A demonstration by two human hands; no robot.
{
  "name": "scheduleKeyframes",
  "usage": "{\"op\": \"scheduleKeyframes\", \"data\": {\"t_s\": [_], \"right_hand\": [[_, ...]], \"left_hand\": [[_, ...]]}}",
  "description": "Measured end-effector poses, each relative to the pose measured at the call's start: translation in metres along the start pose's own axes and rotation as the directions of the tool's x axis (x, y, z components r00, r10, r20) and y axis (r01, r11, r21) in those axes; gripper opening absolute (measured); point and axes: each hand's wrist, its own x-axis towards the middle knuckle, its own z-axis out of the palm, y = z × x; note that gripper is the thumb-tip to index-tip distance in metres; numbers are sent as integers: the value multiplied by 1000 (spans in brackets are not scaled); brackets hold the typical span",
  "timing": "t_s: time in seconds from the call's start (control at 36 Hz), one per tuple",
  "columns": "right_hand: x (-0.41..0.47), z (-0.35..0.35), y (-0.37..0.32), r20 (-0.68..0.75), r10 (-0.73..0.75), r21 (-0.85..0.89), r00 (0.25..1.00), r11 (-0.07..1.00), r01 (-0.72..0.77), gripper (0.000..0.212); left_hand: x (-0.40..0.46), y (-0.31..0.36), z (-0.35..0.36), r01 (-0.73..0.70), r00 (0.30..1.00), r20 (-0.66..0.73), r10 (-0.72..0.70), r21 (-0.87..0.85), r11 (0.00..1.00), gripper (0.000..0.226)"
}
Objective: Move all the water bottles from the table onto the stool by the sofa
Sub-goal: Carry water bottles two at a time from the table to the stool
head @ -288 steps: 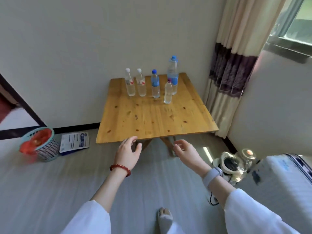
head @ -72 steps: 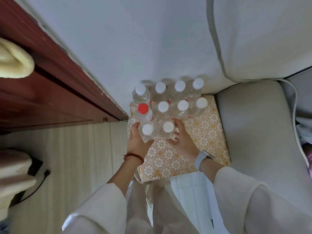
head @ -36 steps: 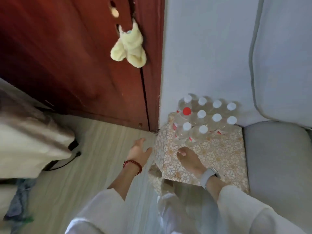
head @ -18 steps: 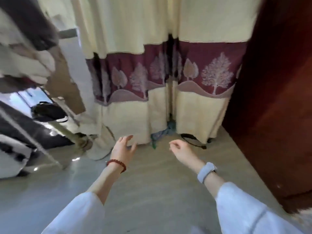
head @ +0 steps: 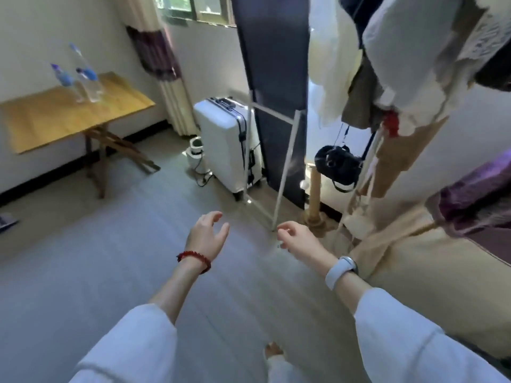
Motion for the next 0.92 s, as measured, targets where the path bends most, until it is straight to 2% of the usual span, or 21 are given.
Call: {"op": "scheduleKeyframes", "data": {"t_s": [0.22, 0.36, 0.47, 0.75, 0.92], "right_hand": [[184, 67, -154, 176, -158, -78, 972, 982, 174, 28], [275, 132, -229, 296, -235, -70, 926, 961, 267, 26], [345, 188, -282, 371, -287, -88, 883, 936, 341, 27], [538, 304, -468, 363, -367, -79, 856, 904, 421, 30], [642, 351, -539, 332, -395, -47, 857, 900, 433, 25]], "left_hand": [[158, -57, -114, 134, 964, -231, -134, -12, 991, 32], [217, -119, -171, 231, 905, -352, -239, -64, 971, 30], [274, -181, -214, 281, 870, -397, -293, -90, 956, 29], [484, -313, -363, 253, 819, -496, -288, -138, 958, 26], [598, -366, -418, 233, 830, -489, -266, -129, 964, 25]]}}
